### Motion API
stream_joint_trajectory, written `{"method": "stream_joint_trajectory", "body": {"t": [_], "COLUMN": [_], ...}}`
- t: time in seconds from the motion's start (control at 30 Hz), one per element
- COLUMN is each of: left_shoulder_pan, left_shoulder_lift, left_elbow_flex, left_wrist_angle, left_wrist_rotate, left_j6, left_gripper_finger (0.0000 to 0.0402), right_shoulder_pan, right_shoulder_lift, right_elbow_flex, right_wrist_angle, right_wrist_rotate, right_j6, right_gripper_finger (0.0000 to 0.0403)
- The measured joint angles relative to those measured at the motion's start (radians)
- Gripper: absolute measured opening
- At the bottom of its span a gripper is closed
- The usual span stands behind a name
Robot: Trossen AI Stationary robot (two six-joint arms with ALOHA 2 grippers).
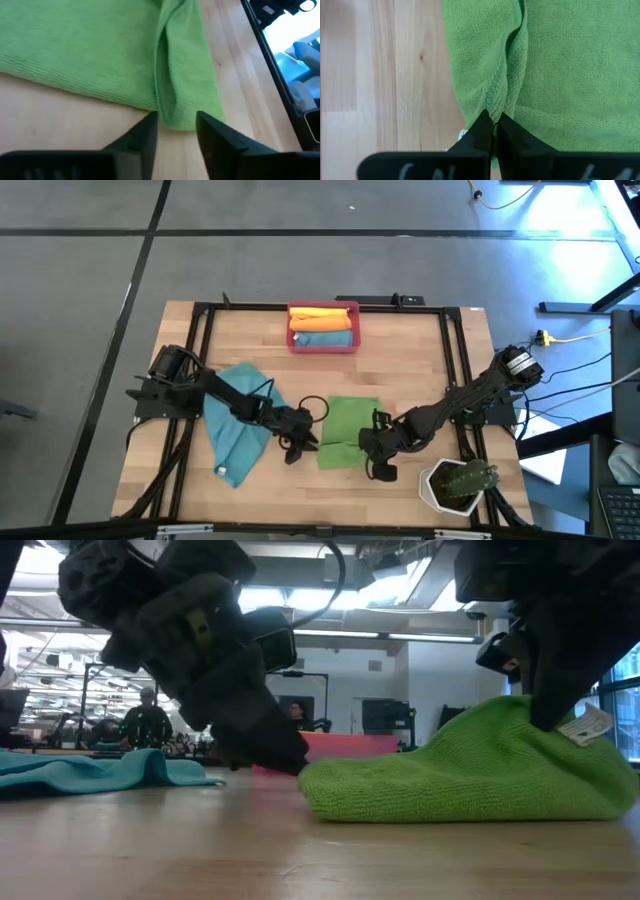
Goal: Roll microfiber towels into tight, uniform cylinder then place into a basket
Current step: Fold the green microfiber towel
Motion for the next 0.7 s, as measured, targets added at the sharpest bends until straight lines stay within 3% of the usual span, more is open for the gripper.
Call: {"method": "stream_joint_trajectory", "body": {"t": [0.17,0.3,0.7], "left_shoulder_pan": [0.015,0.008,0.002], "left_shoulder_lift": [0.013,0.048,0.115], "left_elbow_flex": [0.001,0.023,0.111], "left_wrist_angle": [0.009,0.014,0.005], "left_wrist_rotate": [0.0,-0.001,0.042], "left_j6": [-0.004,-0.024,-0.028], "left_gripper_finger": [0.0178,0.0199,0.0196], "right_shoulder_pan": [0.0,0.0,0.0], "right_shoulder_lift": [0.0,0.0,0.0], "right_elbow_flex": [0.0,0.0,0.0], "right_wrist_angle": [0.0,0.002,0.006], "right_wrist_rotate": [0.0,0.0,0.001], "right_j6": [-0.002,-0.01,-0.01], "right_gripper_finger": [0.0011,0.0011,0.0011]}}
